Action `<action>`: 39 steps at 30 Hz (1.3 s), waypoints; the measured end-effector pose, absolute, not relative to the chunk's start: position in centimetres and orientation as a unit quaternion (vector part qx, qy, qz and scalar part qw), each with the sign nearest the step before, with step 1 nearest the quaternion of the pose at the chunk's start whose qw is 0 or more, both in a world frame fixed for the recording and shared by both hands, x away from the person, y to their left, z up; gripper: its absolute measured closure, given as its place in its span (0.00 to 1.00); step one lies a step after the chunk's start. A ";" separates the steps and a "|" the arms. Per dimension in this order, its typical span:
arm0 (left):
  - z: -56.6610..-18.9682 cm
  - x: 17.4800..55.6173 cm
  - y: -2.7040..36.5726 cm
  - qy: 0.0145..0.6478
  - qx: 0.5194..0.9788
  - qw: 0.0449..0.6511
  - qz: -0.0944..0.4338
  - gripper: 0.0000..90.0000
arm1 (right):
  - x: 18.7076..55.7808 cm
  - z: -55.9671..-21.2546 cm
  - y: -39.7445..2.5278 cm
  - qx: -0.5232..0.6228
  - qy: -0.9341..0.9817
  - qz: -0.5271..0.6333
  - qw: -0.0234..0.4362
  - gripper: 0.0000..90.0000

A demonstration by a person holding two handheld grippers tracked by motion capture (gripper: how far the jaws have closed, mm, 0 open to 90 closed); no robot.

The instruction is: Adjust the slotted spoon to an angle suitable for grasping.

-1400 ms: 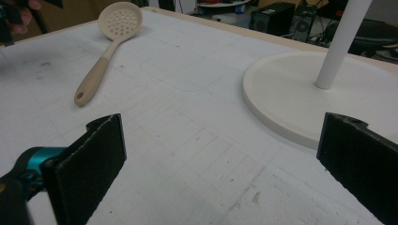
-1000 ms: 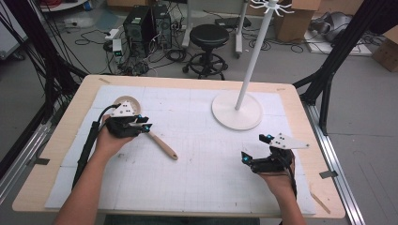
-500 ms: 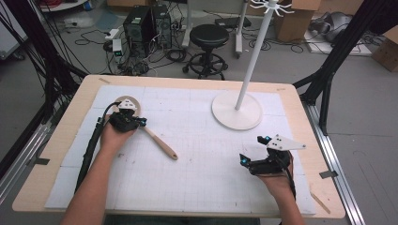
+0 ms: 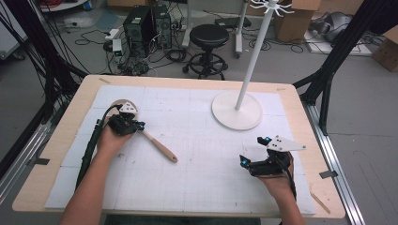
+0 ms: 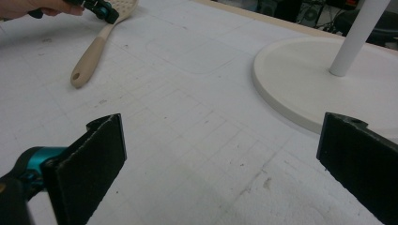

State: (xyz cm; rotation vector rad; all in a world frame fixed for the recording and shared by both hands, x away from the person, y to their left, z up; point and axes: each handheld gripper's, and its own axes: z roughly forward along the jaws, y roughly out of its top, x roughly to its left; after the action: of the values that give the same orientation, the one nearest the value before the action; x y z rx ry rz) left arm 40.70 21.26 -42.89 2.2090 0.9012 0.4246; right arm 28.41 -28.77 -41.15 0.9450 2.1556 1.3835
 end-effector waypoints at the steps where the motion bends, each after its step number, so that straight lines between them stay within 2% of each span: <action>1: -43.0 40.4 21.4 0.351 0.851 0.356 0.161 1.00 | 28.4 -41.1 -28.8 0.338 0.773 0.497 0.205 0.00; 12: -43.5 36.6 23.6 0.343 0.840 0.395 0.144 1.00 | 28.4 -41.1 -28.4 0.331 0.776 0.497 0.204 0.00; 20: -43.4 35.8 23.8 0.329 0.842 0.403 0.145 0.98 | 28.5 -41.1 -28.6 0.336 0.774 0.497 0.205 0.00; 29: -41.8 32.8 22.0 0.233 0.846 0.465 0.117 0.99 | 28.5 -41.2 -28.5 0.336 0.775 0.496 0.201 0.00; 39: -42.7 31.5 19.4 0.157 0.876 0.452 0.068 0.99 | 28.4 -41.1 -28.5 0.332 0.775 0.499 0.201 0.00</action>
State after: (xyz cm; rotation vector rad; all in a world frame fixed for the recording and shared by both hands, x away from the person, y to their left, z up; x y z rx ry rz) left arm 31.48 19.36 -42.65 2.1636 0.3881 0.1685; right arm 28.41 -28.46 -41.12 0.9284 2.1637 1.3943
